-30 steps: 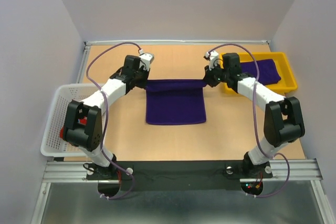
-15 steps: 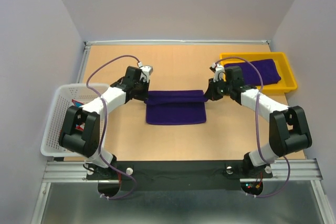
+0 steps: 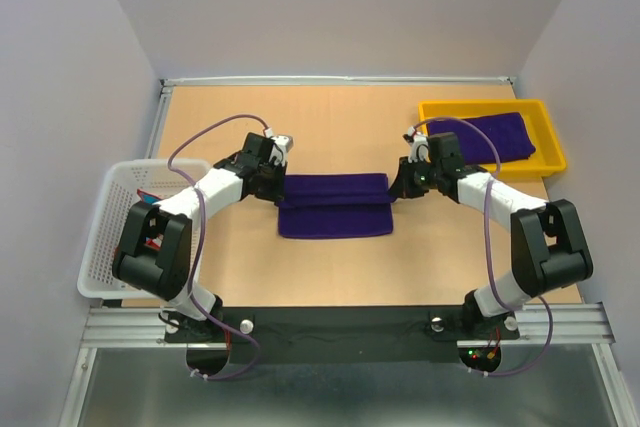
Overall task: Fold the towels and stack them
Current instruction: Fold the towel
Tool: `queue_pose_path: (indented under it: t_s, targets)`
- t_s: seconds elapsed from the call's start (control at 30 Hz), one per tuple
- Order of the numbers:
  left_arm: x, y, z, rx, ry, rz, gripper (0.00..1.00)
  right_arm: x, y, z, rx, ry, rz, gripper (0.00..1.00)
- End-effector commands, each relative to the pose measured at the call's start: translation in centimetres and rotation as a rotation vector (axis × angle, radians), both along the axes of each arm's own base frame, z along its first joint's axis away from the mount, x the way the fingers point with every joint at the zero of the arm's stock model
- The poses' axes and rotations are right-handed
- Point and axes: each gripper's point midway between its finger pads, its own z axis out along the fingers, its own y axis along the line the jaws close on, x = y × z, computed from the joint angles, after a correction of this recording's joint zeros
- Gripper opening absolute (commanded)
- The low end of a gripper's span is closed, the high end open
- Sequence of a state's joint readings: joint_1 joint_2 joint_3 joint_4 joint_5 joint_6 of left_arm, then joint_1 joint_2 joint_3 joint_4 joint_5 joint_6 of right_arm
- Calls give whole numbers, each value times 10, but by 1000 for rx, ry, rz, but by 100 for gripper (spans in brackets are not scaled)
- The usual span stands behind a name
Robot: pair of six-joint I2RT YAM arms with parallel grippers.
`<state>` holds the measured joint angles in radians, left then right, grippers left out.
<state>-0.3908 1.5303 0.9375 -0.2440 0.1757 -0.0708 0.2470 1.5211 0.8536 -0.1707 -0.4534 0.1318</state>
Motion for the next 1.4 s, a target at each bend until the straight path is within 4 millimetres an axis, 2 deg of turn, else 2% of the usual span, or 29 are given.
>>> queue_pose_path:
  t_s: [0.0,0.23,0.33,0.6,0.83,1.0,1.03,1.07,1.13,1.17,1.23,1.3,1.33,1.37]
  targets:
    - [-9,11,1,30,41,60,0,5,-8,8,-3,-8,-40,1]
    - [-7,12,18,6,2,96,0,10,-11,27,-9,-62,-57,0]
    - [-13,12,15,-1,16,105,0,9,-11,29,-8,-63,-58,0]
    - [-25,5,15,-43,26,112,0,5,-17,14,-35,-22,-91,0]
    - [-32,1,-2,-21,95,125,0,-6,-19,-6,-43,42,-104,2]
    - [-40,0,-9,-27,145,151,10,-16,-15,-18,-24,99,-87,9]
    - [-44,-1,-9,-34,154,153,14,-19,-15,-20,-17,114,-95,9]
    - [-46,-3,-6,-56,155,157,23,-21,-14,-18,-10,121,-98,11]
    - [-48,-2,-2,-64,151,169,29,-26,-7,-12,35,138,-78,15]
    - [-47,0,2,-63,131,183,37,-28,-5,-6,52,134,-73,20]
    - [-48,3,10,-66,117,209,40,-36,1,1,94,151,-57,25]
    - [-50,4,14,-75,113,219,43,-46,2,4,111,171,-53,38]
    - [-53,4,21,-93,103,218,49,-52,1,4,112,192,-53,45]
    - [-54,3,27,-105,89,217,53,-53,2,7,119,184,-48,48]
